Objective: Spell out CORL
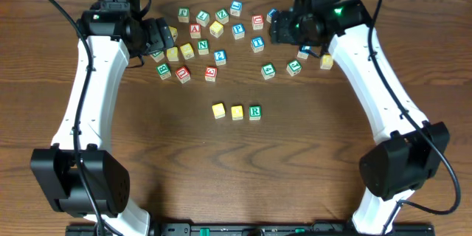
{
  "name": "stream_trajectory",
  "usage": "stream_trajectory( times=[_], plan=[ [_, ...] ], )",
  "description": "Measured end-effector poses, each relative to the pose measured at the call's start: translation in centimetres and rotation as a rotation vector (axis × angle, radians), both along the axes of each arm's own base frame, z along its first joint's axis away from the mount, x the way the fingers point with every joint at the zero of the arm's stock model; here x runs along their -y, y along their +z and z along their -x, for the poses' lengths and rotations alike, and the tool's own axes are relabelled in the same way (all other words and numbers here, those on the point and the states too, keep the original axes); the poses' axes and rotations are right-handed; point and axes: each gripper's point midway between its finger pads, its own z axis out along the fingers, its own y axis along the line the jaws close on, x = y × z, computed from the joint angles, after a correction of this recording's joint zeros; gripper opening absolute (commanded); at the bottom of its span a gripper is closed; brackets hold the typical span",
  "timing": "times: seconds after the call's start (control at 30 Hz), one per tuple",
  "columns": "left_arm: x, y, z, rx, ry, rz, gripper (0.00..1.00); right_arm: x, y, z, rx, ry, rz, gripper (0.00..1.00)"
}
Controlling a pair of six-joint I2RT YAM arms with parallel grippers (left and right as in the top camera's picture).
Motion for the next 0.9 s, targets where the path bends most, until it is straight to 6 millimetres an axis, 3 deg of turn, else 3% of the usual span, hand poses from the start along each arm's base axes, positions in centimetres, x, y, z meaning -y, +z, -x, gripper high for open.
stream_trajectory(
  times=[0.2,0.37,0.7,0.9],
  plan=[
    [2.3,0.2,-0.3,0.019,-0.053,0.006,0.98,-0.7,-2.7,-0.6,-0.040,0.013,0.018,0.99],
    [3.5,0.4,-0.5,0.032,-0.078,0.007,0.98,-0.2,-2.6,-1.1,-0.028,0.000,0.013,0.99],
    [5.7,1.0,-1.2,0.080,-0.126,0.013,0.97,5.3,-3.0,-2.2,-0.059,-0.112,0.021,0.99],
    [6.5,1.7,-2.2,0.131,-0.139,0.022,0.97,6.1,-3.4,-1.5,-0.097,-0.124,0.032,0.99]
  ],
)
